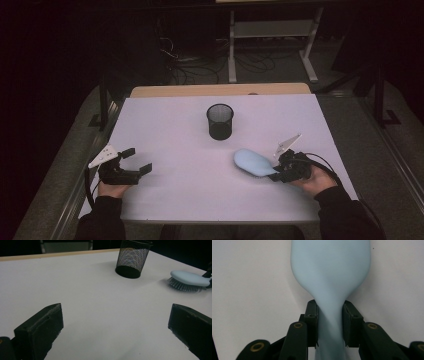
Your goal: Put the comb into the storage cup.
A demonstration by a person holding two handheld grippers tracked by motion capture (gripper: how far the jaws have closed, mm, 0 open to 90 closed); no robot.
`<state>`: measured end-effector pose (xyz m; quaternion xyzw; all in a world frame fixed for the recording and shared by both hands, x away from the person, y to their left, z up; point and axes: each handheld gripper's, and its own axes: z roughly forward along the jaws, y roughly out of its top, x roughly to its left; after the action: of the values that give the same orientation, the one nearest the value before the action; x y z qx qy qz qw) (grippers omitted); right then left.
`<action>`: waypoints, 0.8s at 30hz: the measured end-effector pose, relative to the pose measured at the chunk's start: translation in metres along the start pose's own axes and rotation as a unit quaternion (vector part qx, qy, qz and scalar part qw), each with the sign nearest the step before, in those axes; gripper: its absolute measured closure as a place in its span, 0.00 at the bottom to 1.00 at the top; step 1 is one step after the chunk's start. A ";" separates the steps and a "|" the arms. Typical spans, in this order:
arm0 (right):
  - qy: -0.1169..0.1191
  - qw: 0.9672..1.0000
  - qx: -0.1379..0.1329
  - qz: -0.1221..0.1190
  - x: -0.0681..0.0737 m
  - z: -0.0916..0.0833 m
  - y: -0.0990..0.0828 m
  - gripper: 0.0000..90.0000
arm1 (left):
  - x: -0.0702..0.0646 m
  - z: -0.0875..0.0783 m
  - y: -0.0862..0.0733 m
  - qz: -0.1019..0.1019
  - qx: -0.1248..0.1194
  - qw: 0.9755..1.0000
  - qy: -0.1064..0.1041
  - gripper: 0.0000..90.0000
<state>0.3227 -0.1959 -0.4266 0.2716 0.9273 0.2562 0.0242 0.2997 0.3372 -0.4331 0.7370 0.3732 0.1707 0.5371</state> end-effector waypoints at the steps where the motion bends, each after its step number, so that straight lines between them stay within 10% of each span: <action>1: -0.001 1.000 -0.001 0.002 0.000 0.000 0.000 0.76 | 0.000 0.000 0.000 0.000 0.000 1.000 0.000 0.00; 24: -0.014 1.000 -0.021 -0.012 0.008 -0.022 0.013 0.76 | 0.000 0.001 -0.001 -0.007 0.000 1.000 -0.002 0.00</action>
<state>0.3185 -0.1929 -0.4001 0.2632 0.9245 0.2718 0.0459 0.2998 0.3366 -0.4344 0.7343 0.3775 0.1655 0.5393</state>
